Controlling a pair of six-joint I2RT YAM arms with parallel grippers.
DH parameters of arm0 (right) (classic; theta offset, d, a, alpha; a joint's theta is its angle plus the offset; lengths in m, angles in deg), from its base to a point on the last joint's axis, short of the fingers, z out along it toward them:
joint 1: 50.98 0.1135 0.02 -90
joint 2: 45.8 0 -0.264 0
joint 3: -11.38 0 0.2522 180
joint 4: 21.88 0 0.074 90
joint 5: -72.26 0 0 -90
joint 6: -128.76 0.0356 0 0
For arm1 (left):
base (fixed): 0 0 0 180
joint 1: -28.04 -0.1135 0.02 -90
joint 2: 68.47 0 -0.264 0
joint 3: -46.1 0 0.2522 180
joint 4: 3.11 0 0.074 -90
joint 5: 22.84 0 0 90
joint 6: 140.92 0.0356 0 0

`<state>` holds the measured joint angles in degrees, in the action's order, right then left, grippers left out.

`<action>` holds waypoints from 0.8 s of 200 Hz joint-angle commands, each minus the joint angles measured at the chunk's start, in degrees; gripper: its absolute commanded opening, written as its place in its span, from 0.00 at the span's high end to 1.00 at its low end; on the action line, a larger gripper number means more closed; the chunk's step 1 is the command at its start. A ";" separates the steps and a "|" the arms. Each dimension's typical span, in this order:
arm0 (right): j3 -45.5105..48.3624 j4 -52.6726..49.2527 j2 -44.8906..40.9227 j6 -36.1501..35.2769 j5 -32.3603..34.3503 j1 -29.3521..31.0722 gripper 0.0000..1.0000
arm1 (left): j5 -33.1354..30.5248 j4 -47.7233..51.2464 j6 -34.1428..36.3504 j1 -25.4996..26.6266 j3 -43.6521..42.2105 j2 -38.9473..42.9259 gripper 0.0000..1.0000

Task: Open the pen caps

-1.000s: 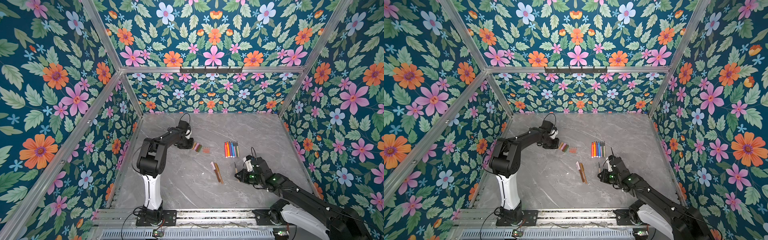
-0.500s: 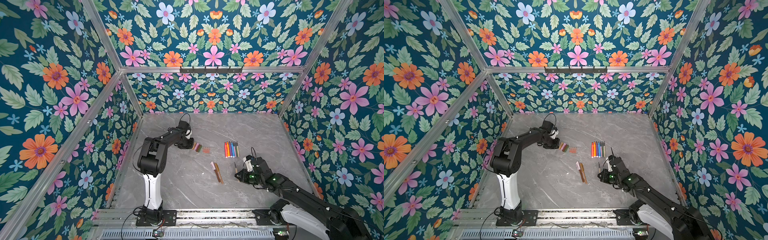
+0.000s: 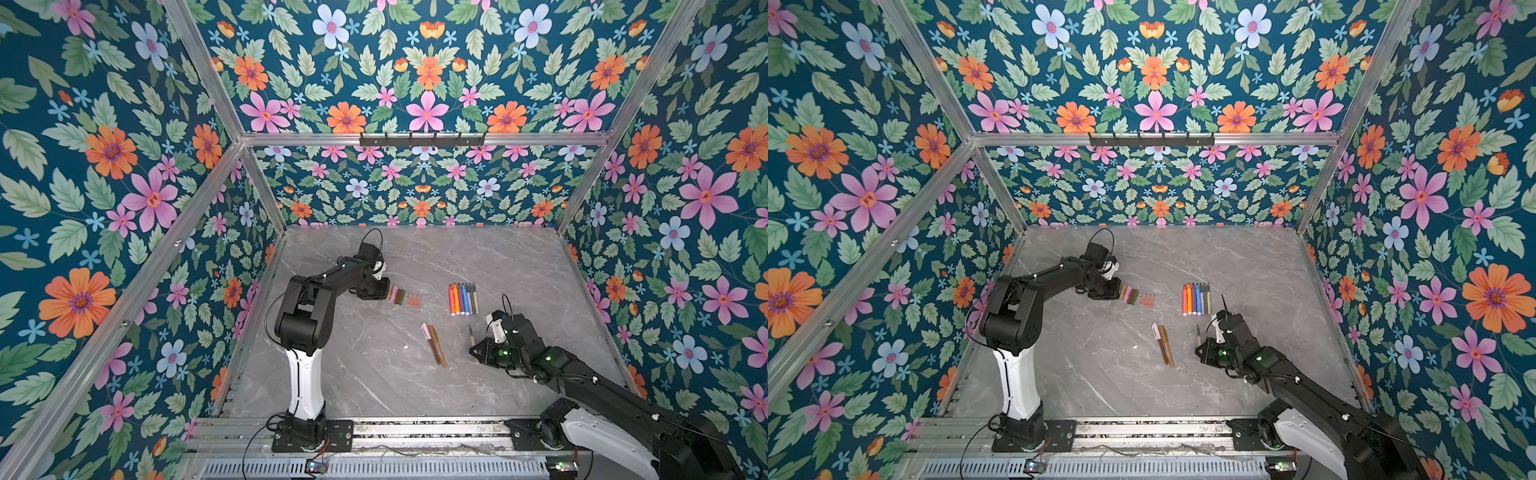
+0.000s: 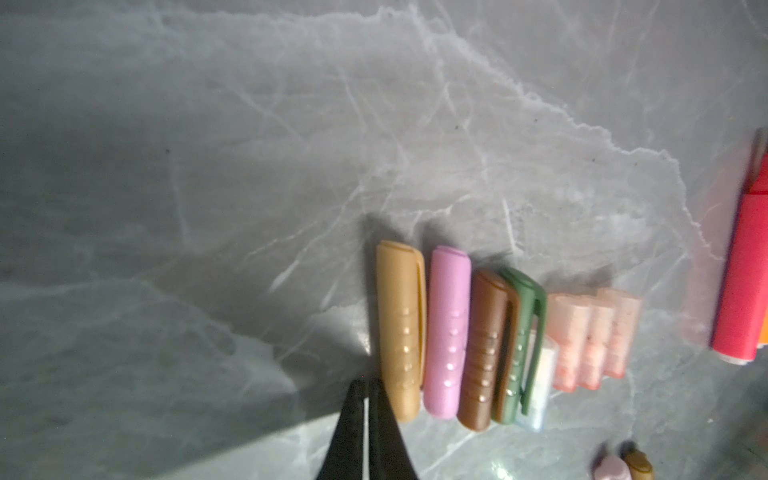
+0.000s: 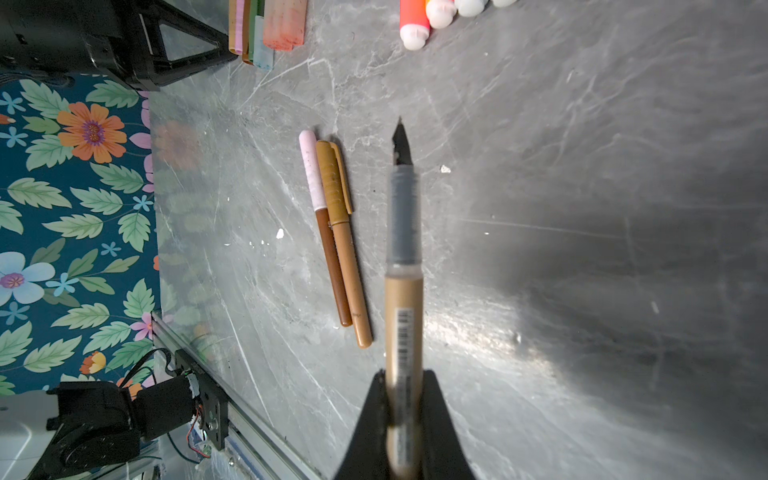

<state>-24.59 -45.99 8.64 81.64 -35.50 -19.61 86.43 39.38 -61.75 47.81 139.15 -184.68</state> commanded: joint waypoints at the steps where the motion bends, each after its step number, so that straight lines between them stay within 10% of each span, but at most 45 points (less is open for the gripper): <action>1: -0.29 1.38 0.06 0.00 -0.35 0.02 1.00 | -0.27 0.89 -0.33 0.02 -0.36 0.93 0.91; 160: -1.23 0.20 1.15 0.07 -0.59 -0.73 1.00 | -4.32 1.90 0.76 -0.21 -2.72 5.69 0.90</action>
<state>-25.27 -46.08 9.45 81.64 -35.54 -19.94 84.20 40.06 -62.56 48.16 136.29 -179.12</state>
